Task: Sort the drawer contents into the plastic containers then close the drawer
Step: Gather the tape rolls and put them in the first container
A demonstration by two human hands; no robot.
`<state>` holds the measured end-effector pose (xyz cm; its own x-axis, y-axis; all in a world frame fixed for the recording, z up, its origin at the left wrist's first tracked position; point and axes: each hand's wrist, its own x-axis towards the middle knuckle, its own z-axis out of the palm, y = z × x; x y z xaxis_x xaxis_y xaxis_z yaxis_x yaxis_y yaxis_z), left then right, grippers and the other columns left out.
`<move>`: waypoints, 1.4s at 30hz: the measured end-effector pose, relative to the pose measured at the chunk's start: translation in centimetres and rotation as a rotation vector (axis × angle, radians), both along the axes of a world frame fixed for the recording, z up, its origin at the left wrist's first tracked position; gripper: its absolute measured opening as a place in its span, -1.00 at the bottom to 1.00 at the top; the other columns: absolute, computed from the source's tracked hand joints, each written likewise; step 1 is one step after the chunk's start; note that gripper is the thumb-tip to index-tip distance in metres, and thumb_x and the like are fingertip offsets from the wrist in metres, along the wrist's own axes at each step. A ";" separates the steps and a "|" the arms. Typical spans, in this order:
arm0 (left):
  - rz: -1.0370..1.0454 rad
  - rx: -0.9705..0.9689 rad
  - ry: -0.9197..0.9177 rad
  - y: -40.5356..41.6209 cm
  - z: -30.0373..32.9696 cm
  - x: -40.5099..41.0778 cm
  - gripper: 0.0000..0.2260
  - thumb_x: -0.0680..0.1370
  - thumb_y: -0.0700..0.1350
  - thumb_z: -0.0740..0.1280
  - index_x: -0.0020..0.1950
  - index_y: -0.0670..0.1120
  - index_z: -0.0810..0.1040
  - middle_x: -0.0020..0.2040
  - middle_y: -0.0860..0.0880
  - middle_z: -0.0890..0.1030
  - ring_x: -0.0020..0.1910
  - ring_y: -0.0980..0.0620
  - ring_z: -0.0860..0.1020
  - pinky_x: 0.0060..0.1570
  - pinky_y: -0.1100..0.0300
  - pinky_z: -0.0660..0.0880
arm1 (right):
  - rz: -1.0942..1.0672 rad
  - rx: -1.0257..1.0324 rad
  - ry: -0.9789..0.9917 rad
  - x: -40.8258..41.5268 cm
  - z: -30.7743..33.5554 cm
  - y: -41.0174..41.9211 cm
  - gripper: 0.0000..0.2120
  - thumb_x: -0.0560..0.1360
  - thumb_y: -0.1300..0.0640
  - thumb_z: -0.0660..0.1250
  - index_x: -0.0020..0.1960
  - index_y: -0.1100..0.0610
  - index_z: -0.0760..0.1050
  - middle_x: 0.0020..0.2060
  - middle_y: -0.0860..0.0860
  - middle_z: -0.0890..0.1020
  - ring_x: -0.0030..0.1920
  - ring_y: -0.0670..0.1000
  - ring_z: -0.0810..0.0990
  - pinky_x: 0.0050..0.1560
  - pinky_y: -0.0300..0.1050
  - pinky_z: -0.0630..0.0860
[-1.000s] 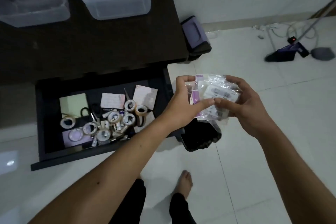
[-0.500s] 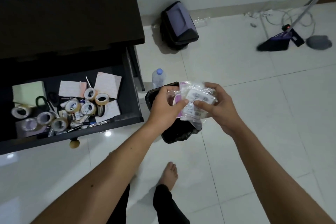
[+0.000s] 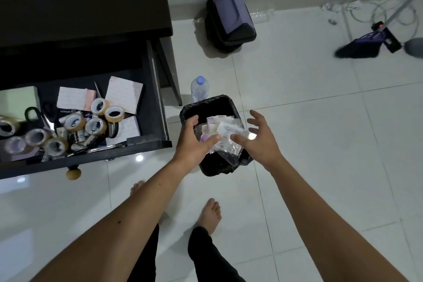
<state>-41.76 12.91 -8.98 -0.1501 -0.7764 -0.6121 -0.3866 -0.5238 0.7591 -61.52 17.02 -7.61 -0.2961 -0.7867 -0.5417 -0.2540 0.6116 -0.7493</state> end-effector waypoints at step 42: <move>-0.044 -0.297 0.070 -8.5 12.4 29.2 -0.53 0.50 -0.19 0.59 0.31 0.15 0.56 0.19 0.09 0.66 0.15 0.12 0.67 0.26 0.10 0.61 | 0.457 -0.345 -0.081 20.8 14.0 -11.7 -0.46 0.45 0.27 0.58 0.36 0.04 0.51 0.09 0.06 0.66 0.00 0.01 0.72 0.12 -0.15 0.65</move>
<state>-12.59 4.41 3.37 -0.2212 -0.9117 -0.3462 -0.3451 -0.2588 0.9022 -40.76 5.32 6.35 0.1470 -0.9600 -0.2382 -0.3690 0.1702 -0.9137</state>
